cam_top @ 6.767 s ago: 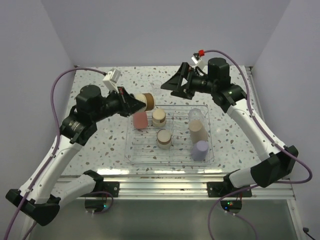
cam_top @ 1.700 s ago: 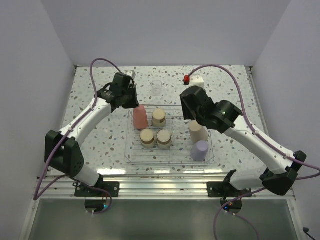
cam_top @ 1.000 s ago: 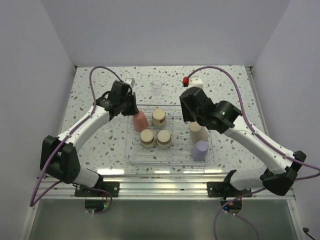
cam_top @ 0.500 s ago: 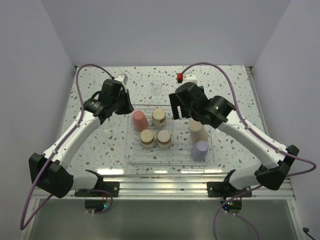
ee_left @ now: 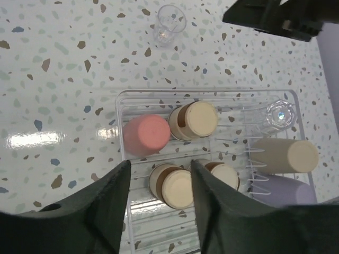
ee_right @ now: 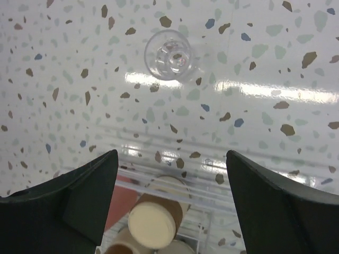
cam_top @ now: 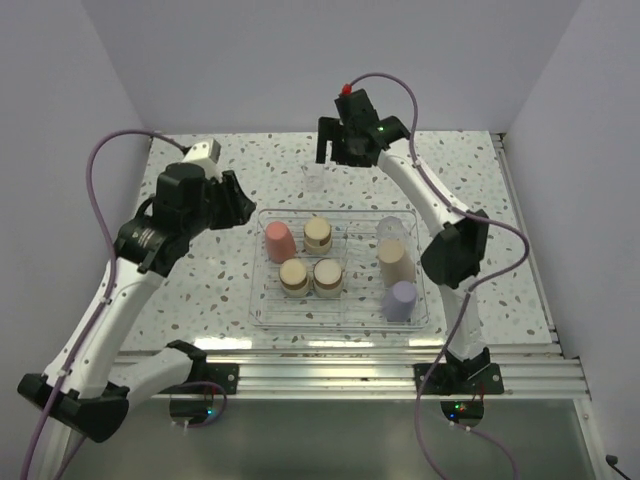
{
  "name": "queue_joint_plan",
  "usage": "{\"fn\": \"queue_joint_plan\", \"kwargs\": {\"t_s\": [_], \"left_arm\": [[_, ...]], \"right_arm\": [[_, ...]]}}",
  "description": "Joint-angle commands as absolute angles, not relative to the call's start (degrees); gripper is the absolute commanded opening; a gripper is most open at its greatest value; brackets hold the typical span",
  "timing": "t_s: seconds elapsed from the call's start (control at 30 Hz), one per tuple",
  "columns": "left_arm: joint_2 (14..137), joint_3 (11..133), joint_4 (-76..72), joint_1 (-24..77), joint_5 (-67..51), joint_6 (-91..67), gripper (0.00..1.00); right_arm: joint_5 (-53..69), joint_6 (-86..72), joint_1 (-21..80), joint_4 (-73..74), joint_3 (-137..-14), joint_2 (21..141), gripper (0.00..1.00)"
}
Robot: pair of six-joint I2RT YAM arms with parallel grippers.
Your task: Load the cups into the dish rack
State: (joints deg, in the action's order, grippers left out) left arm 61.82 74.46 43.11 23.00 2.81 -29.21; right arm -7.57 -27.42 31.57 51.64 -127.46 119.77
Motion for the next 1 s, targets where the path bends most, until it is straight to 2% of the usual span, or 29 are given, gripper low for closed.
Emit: {"fn": "queue_joint_plan", "kwargs": {"t_s": [0.0, 0.03, 0.1, 0.17, 0.43, 0.63, 0.83, 0.97], "left_arm": [[56.2, 71.3, 45.4, 22.9, 2.2, -29.4, 0.56], [55.2, 70.7, 45.7, 22.9, 2.2, -29.6, 0.62], [52.5, 69.7, 46.1, 22.9, 1.9, -30.1, 0.71], [50.8, 69.6, 47.2, 22.9, 1.8, -30.7, 0.74], [49.5, 68.3, 50.4, 22.9, 1.8, -31.5, 0.74], [52.8, 67.9, 50.1, 22.9, -1.0, -30.2, 0.73], [55.1, 67.7, 48.7, 22.9, -1.1, -29.8, 0.72], [56.1, 66.6, 47.0, 22.9, -2.0, -30.0, 0.72]], "right_arm": [[-1.1, -31.3, 29.8, 53.6, -141.2, 130.6, 0.85], [-0.7, -31.6, 29.4, 54.0, -146.4, 132.7, 0.84], [-0.2, -32.2, 28.3, 51.3, -147.5, 135.7, 0.81], [-0.2, -32.4, 27.7, 48.1, -146.2, 138.3, 0.80], [-1.5, -33.3, 26.8, 44.3, -146.9, 145.8, 0.75], [-1.8, -36.5, 26.6, 39.6, -146.4, 148.7, 0.72], [-3.1, -37.3, 26.7, 40.1, -145.5, 151.0, 0.53], [-3.6, -37.3, 26.6, 39.7, -144.0, 150.7, 0.29]]}}
